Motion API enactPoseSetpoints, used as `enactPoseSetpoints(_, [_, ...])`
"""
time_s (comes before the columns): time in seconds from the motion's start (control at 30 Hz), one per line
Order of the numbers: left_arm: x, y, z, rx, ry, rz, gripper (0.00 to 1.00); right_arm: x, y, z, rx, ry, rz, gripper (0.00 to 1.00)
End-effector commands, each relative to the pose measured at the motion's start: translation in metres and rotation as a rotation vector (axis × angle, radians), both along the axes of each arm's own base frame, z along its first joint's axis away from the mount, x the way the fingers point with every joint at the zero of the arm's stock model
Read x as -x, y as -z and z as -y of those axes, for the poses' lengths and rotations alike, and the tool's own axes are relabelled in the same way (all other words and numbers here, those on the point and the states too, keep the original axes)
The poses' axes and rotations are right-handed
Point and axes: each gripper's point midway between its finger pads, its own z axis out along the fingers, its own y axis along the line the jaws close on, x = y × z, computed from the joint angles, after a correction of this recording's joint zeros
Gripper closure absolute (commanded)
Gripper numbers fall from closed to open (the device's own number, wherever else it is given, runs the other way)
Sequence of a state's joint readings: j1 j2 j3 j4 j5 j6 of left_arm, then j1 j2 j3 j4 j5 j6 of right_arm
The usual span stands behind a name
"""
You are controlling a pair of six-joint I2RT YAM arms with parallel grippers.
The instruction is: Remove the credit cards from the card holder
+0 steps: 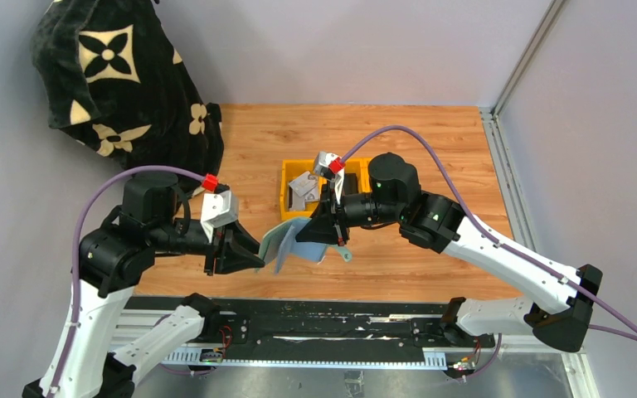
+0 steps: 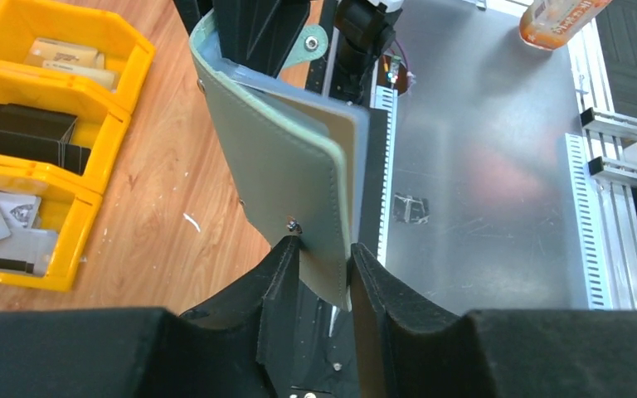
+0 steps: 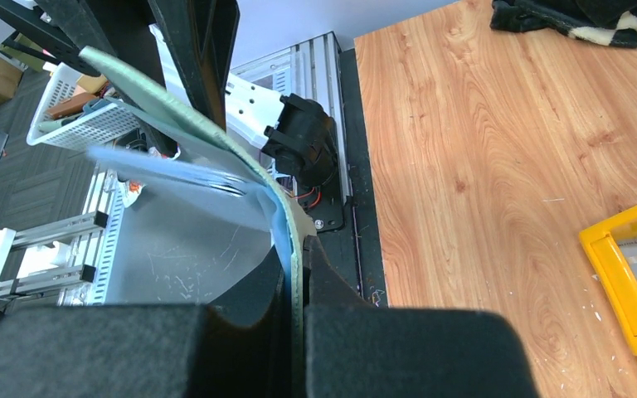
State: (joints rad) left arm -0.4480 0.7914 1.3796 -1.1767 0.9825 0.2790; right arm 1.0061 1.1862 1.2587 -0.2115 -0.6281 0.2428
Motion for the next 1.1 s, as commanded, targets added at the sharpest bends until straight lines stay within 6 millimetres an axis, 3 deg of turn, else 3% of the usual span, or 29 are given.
enactPoseSetpoints(0.0, [-0.009,0.002,0.001,-0.035,-0.015,-0.021,0.70,0.011,-0.010,0.004,-0.031,-0.036,0.003,1.00])
enactPoseSetpoints(0.07, [-0.016,0.000,0.003,-0.033,-0.044,-0.028,0.72,0.012,-0.010,0.003,-0.031,-0.038,-0.004,1.00])
enactPoseSetpoints(0.1, [-0.016,0.000,0.004,-0.026,-0.044,-0.034,0.67,0.012,-0.011,0.003,-0.030,-0.033,-0.006,1.00])
enactPoseSetpoints(0.23, [0.000,-0.001,0.002,0.009,0.017,0.011,0.36,-0.005,-0.003,0.003,0.053,0.076,-0.041,1.00])
enactPoseSetpoints(0.37, [-0.006,0.004,0.000,-0.003,-0.013,0.048,0.23,-0.025,-0.001,-0.001,0.111,0.238,-0.066,1.00])
enactPoseSetpoints(0.43, [-0.023,0.003,0.000,-0.005,-0.084,0.090,0.21,-0.041,0.000,-0.003,0.136,0.362,-0.066,1.00])
enactPoseSetpoints(0.53, [-0.051,0.003,-0.002,0.015,-0.222,0.140,0.21,-0.048,0.000,-0.011,0.164,0.485,-0.056,1.00])
enactPoseSetpoints(0.63, [-0.065,0.002,-0.004,0.032,-0.290,0.182,0.20,-0.058,0.002,-0.019,0.186,0.596,-0.057,1.00])
enactPoseSetpoints(0.83, [-0.071,0.013,-0.003,0.031,-0.305,0.183,0.18,-0.056,-0.004,-0.039,0.188,0.665,-0.014,1.00])
enactPoseSetpoints(1.07, [-0.069,0.025,-0.002,0.042,-0.310,0.162,0.17,-0.062,-0.010,-0.045,0.196,0.754,0.059,1.00])
